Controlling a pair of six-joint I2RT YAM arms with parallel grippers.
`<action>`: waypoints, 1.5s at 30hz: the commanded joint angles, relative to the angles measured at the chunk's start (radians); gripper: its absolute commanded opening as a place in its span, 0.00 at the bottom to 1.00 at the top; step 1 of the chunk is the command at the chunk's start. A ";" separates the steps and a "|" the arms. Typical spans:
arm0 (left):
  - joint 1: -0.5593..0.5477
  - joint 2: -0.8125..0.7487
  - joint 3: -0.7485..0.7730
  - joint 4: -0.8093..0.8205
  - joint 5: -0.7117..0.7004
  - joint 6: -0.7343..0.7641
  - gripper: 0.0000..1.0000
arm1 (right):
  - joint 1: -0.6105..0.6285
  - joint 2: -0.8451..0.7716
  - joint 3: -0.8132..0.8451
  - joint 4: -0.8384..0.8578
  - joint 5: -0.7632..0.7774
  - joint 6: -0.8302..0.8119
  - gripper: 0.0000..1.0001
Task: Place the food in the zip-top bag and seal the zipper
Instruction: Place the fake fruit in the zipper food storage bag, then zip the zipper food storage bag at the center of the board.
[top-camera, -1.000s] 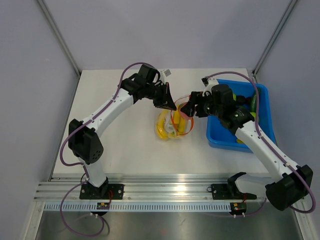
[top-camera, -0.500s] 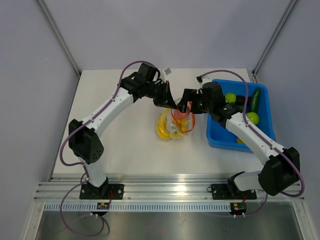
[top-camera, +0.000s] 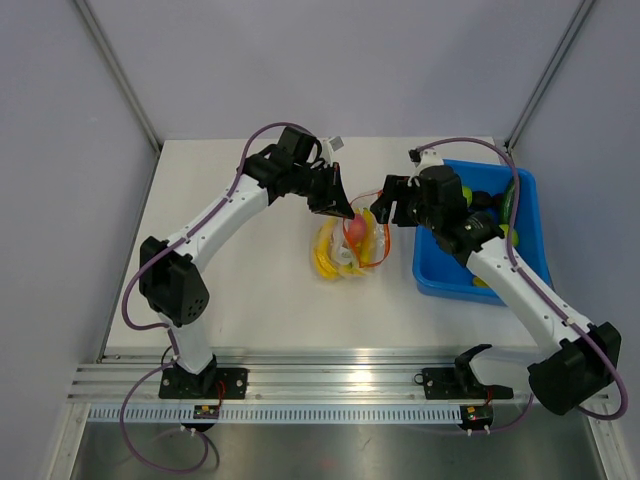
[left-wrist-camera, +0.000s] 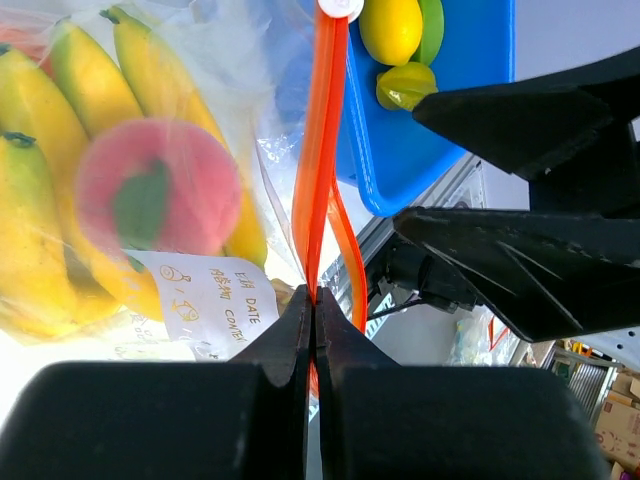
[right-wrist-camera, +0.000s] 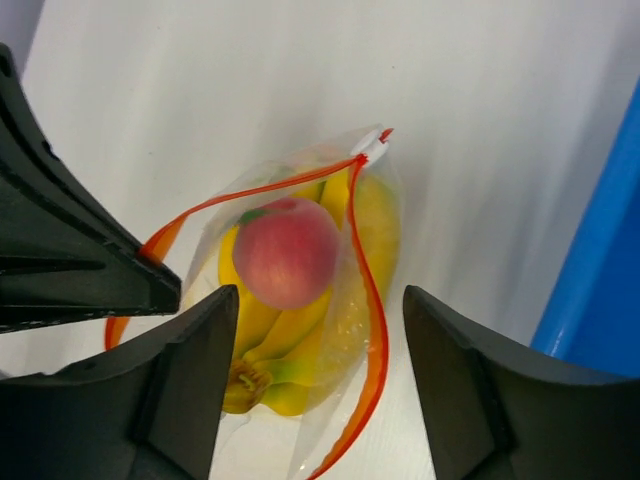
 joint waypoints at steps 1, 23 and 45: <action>-0.001 -0.007 0.034 0.027 0.033 0.021 0.00 | 0.009 0.040 -0.011 -0.044 0.069 -0.046 0.76; 0.012 0.176 0.476 -0.269 -0.270 0.267 0.17 | 0.023 0.080 -0.065 0.108 -0.160 0.429 0.00; -0.228 -0.295 -0.196 0.076 -0.458 0.561 0.79 | 0.061 0.078 -0.039 0.117 -0.151 0.560 0.01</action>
